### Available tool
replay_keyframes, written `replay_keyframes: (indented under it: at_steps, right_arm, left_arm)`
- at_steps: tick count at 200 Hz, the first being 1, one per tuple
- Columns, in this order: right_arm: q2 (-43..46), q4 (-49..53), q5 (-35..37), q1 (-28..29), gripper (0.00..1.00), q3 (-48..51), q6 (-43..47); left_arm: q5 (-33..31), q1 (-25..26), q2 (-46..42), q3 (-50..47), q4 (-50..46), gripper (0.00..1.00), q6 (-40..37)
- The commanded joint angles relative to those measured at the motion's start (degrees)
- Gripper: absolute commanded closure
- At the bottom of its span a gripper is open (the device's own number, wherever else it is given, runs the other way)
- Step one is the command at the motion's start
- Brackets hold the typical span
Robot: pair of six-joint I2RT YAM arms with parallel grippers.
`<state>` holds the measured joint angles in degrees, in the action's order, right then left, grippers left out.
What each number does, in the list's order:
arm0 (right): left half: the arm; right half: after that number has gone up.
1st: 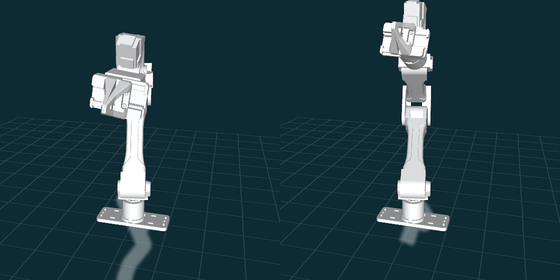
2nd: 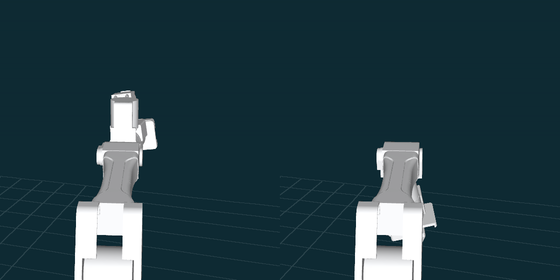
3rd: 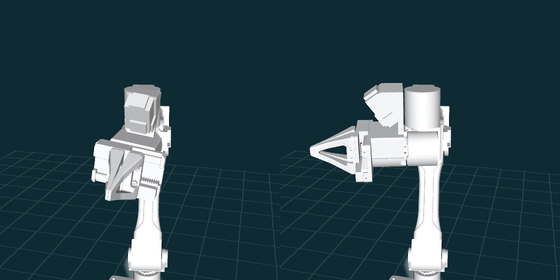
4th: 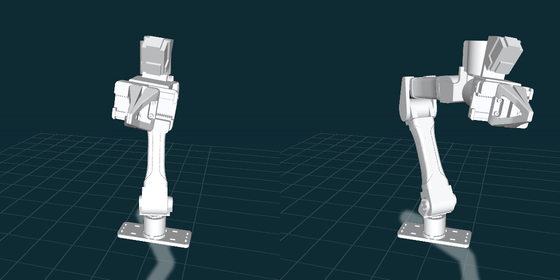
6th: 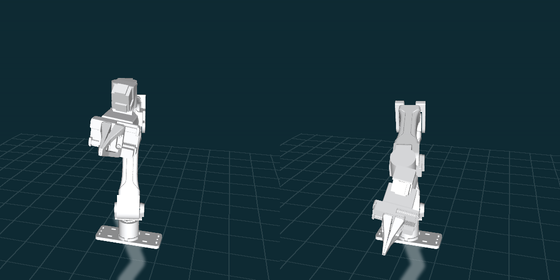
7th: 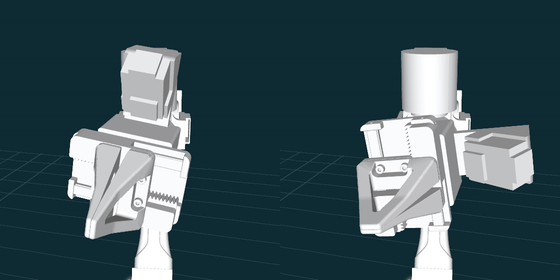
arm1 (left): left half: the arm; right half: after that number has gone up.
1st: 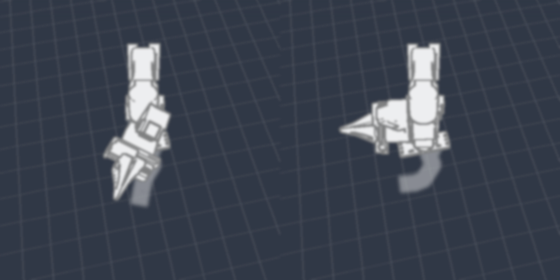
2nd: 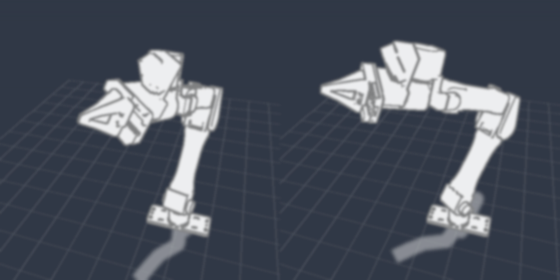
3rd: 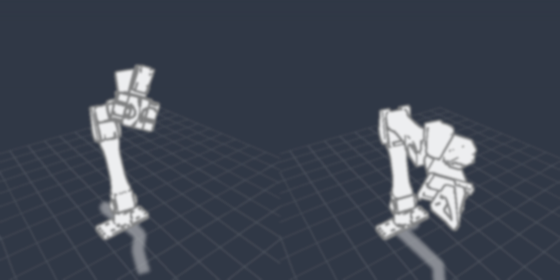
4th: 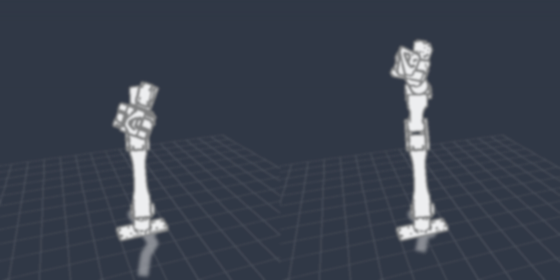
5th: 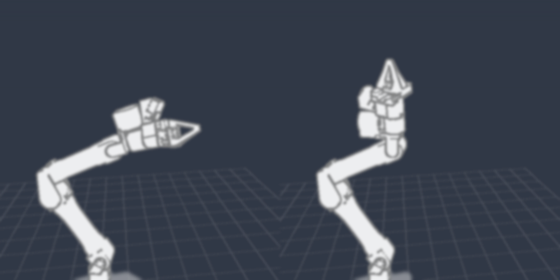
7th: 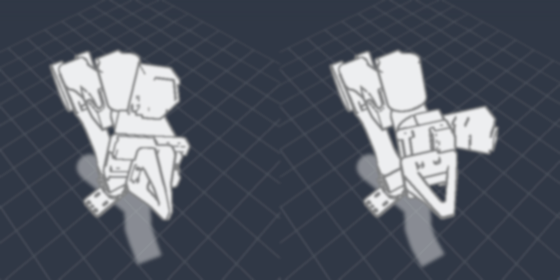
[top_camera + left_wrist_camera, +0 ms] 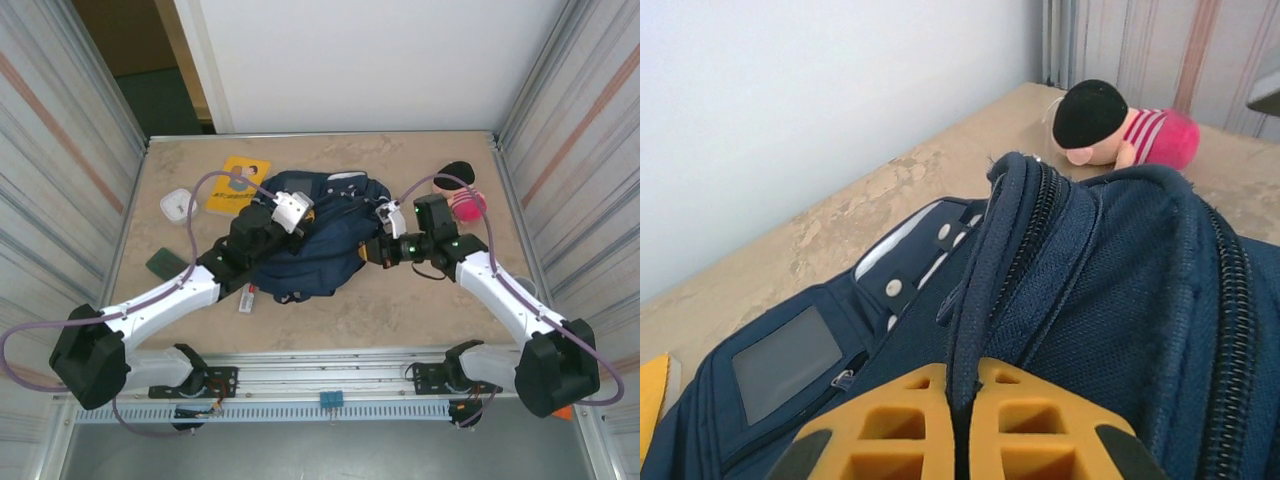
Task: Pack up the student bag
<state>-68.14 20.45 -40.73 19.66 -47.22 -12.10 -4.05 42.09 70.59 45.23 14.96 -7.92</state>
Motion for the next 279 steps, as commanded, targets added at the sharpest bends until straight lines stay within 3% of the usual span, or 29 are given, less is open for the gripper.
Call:
replay_keyframes:
  at_steps: [1, 18, 46, 103, 134, 167, 191, 227, 258, 279]
  right_arm:
    - [-3.18, 6.94, -2.43, -4.59, 1.00, -3.72, 2.39]
    - [-3.89, 9.70, -4.33, -3.20, 1.00, -6.41, 5.13]
    - [-3.87, 14.60, -2.45, 0.99, 1.00, -9.42, 7.52]
    - [-1.41, 14.73, -4.03, 3.53, 1.00, -8.54, 1.10]
    - [-1.03, 6.42, -4.45, 6.81, 1.00, -5.10, -7.38]
    - [-1.31, -1.20, -1.78, 15.40, 1.00, -2.10, -14.65]
    - [-0.63, -2.79, 2.91, 19.40, 1.00, -0.78, -18.39]
    - [1.75, -6.66, 4.96, 17.90, 1.00, 1.77, -21.59]
    - [6.96, -11.01, 4.46, 10.58, 0.47, 7.00, -28.30]
    - [10.45, -16.06, 4.01, 5.22, 0.34, 11.49, -34.84]
  left_arm:
    - [-12.22, 1.91, -0.01, 1.92, 0.61, 1.00, 1.13]
    - [-17.67, 2.74, 3.45, 3.73, -0.64, 1.00, 3.79]
    - [-18.41, 3.45, 9.72, 7.25, 0.93, 1.00, 6.29]
    - [-24.87, 7.08, 18.73, 15.66, 0.90, 1.00, 8.03]
    - [-25.21, 8.38, 22.05, 18.93, 0.60, 1.00, 11.75]
    - [-28.34, 9.44, 25.00, 22.45, -1.37, 1.00, 18.41]
    - [-27.59, 10.20, 27.23, 25.03, -1.41, 1.00, 17.51]
    - [-20.64, 10.41, 25.57, 22.34, 2.71, 1.00, 13.77]
    - [-7.60, 7.49, 21.76, 17.26, 6.34, 1.00, 11.75]
    - [3.82, 4.33, 19.33, 14.26, 9.10, 1.00, 11.47]
